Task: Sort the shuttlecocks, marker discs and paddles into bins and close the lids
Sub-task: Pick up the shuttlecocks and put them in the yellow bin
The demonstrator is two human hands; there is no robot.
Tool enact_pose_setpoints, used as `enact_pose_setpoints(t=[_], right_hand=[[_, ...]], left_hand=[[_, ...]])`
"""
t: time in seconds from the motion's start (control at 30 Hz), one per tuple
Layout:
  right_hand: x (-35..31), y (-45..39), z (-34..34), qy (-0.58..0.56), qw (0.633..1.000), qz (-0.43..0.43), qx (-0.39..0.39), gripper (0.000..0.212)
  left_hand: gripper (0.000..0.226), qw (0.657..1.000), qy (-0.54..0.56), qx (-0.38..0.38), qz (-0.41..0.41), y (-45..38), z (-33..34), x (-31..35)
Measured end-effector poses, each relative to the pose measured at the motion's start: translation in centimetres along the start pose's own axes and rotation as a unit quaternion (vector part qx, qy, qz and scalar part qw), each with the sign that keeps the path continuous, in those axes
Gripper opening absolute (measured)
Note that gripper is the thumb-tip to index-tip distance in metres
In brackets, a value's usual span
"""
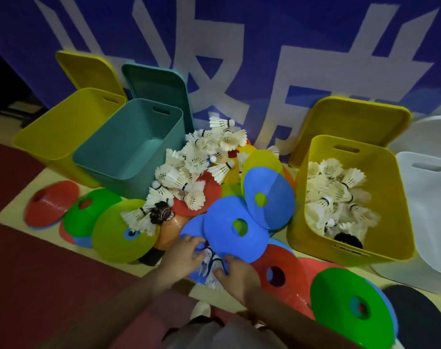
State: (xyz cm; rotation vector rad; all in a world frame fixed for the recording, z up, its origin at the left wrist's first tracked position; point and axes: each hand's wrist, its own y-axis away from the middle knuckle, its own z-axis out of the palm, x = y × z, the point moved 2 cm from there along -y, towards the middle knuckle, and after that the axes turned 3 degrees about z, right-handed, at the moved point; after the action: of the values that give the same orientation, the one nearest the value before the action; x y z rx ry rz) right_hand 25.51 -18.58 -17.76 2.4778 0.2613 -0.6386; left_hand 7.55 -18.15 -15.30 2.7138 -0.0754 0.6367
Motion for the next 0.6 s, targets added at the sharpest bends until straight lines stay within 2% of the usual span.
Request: enact_pose_setpoints(t=[0.1,0.3,0.5,0.6], right_hand=[[-0.8,0.0,1.9,-0.004,0.998,0.054,-0.011,0.051],[-1.1,0.6,3.7,-0.168,0.971,0.167,-0.032,0.043],[-0.4,1.0,2.3,-0.276,0.948,0.155,-0.040,0.030],[-0.6,1.5,0.9,-0.337,0.931,0.137,-0.034,0.040]], left_hand=[[0.053,0.997,-0.001,-0.068,-0.025,-0.1,1.2,-0.4],[0.058,0.971,0.173,-0.138,-0.088,-1.0,1.8,-0.2],[0.043,0.952,0.253,-0.126,-0.120,-1.6,1.3,-0.9],[0.040,0.937,0.297,-0.132,-0.127,-1.4,0.8,-1.9]])
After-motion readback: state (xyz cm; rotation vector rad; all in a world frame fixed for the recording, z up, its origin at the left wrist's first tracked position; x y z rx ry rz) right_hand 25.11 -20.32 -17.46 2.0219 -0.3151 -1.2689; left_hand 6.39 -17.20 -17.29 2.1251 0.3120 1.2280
